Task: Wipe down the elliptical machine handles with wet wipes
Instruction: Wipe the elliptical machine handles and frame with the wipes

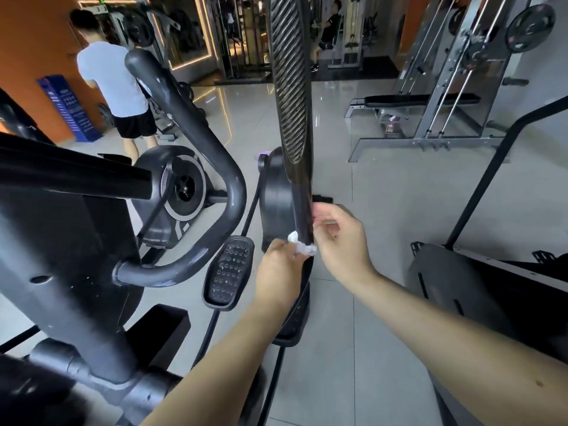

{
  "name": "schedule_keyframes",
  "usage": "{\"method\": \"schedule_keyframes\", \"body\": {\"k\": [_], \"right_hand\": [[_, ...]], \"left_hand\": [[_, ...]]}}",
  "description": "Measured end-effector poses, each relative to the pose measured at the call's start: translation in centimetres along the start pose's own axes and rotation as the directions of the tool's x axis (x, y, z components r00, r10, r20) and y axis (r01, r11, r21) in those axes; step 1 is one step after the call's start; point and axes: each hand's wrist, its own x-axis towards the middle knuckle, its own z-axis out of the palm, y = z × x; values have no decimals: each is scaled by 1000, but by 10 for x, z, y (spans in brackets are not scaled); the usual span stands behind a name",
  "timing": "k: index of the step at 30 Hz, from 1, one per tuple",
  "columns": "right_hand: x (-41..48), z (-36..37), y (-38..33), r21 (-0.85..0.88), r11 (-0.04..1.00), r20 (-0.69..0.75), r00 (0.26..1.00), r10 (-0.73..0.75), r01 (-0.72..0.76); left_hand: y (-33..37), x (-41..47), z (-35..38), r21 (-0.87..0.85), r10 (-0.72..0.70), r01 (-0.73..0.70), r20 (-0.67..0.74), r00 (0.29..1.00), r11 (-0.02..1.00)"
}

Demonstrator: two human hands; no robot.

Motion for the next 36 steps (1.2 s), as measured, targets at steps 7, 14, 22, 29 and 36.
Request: {"method": "schedule_keyframes", "body": {"k": [7,14,22,29,36], "right_hand": [[6,0,7,52,998,-22,999,36,-34],[-1,5,14,147,985,-57,993,99,-89],[-23,16,62,22,982,-62,981,186,-185],[-45,26,92,-92,966,-44,971,237,-240],[-56,37,88,-95,952,-72,956,286,-292]], "left_hand": [[28,9,-24,13,129,-129,0,992,992],[3,7,-10,-58,122,-124,-30,992,991],[-45,-4,36,47,27,-29,60,998,998],[-81,-23,39,317,-98,24,220,971,948],[-98,-56,8,593,-454,206,306,837,779]]}}
